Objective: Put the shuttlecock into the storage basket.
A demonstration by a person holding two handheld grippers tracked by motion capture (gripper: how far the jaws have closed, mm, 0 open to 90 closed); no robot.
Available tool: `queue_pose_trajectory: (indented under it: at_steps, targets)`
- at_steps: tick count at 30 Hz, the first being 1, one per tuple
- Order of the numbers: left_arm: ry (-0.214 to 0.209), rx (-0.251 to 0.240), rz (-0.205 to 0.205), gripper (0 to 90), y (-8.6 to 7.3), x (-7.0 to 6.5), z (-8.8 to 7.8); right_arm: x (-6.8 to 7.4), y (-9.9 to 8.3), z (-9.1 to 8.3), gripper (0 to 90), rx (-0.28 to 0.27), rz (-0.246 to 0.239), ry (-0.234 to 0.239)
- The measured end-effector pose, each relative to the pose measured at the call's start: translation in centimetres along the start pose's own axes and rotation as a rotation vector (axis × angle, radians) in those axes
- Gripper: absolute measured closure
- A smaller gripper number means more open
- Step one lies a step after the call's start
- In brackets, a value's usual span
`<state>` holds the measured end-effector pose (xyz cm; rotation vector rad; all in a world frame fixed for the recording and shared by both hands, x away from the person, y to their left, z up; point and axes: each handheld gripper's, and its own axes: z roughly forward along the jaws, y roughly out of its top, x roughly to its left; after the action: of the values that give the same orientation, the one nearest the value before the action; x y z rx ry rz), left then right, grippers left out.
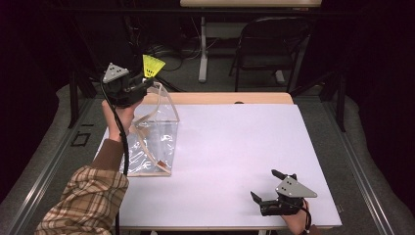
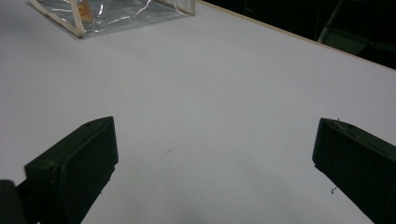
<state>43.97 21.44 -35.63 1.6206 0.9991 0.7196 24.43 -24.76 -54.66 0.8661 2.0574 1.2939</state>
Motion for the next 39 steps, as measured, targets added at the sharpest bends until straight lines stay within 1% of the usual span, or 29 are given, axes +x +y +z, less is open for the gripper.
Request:
queue_pose_trajectory:
  at_steps: [4,5,9,11,14,22,32,37,39]
  targets:
    - [0.004,0.008,-0.016,65.2,-0.5,0.5,0.1,0.0,0.0,-0.1,0.0,-0.003,-0.002,-0.005]
    - [0.006,0.010,-0.013,65.2,-0.6,0.6,0.1,0.0,0.0,-0.1,0.0,-0.002,0.001,-0.004]
    - [0.010,0.002,-0.024,65.2,-0.8,0.8,0.0,0.0,0.0,-0.1,0.0,-0.001,0.003,-0.006]
    - [0.013,0.005,-0.019,65.2,-0.9,0.9,-0.1,0.0,0.0,-0.1,0.0,-0.003,0.000,-0.005]
    - [0.019,0.007,-0.022,65.2,-1.1,1.1,-0.2,0.0,0.0,0.0,0.0,-0.002,-0.001,-0.001]
    - [0.027,0.022,-0.047,65.2,-2.2,1.9,0.1,-0.1,-0.1,-0.1,0.0,-0.001,0.004,-0.003]
    - [0.026,0.032,-0.056,65.2,-2.9,2.4,0.1,0.0,0.0,-0.1,0.0,-0.001,0.003,-0.003]
    - [0.027,0.026,-0.064,65.1,-3.1,2.5,0.2,-0.1,0.0,-0.2,0.0,-0.002,0.001,-0.006]
    - [0.026,0.029,-0.060,65.1,-3.3,2.4,0.2,0.0,0.0,-0.1,0.0,0.000,0.005,-0.007]
